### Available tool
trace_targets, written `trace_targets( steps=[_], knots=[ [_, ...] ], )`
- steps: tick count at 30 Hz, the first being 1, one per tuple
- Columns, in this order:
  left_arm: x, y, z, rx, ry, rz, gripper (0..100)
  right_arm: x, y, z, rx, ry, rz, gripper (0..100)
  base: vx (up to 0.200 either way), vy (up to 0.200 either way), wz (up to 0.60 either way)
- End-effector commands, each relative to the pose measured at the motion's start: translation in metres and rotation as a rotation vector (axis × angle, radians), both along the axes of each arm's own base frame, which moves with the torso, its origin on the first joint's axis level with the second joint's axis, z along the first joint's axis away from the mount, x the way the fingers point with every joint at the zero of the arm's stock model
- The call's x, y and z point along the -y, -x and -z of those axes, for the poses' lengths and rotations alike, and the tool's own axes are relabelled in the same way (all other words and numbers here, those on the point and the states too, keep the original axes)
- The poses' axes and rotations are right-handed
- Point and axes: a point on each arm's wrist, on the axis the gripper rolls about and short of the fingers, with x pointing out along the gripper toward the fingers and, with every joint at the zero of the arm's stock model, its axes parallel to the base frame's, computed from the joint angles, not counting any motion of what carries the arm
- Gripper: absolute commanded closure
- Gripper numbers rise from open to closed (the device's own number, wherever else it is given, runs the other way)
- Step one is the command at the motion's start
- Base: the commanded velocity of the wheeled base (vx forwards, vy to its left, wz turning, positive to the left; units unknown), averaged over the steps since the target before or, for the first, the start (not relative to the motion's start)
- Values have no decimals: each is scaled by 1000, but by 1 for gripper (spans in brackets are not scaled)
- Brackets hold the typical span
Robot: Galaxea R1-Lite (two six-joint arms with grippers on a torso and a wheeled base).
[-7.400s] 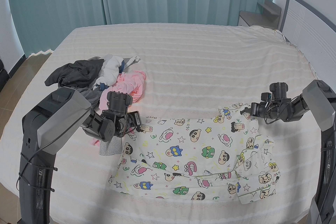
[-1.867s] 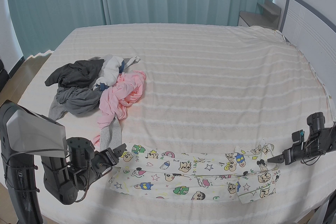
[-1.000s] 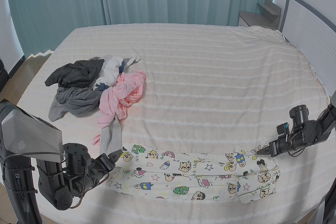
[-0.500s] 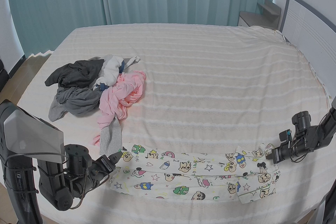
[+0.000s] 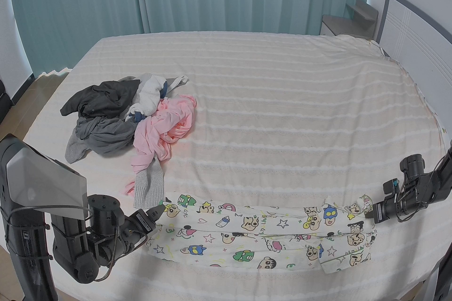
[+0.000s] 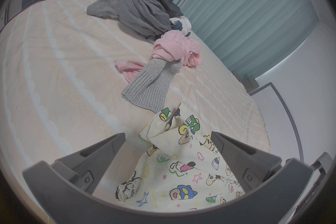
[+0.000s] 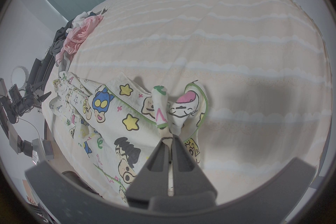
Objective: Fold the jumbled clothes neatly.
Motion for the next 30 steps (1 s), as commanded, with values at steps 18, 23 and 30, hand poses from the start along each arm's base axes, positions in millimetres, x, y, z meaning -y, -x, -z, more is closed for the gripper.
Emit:
trace_targets(
  steps=[18,23,30],
  knots=[
    [1,0,-1,12,3,3,0,-22,-30,-61,343,91,-40,0,0,0,0],
    [1,1,0,8,0,0,0,-52,-41,-54,331,92,-119,0,0,0,0],
    [1,1,0,8,0,2,0,-78,-42,-32,226,-13,-84,0,0,0,0]
  ],
)
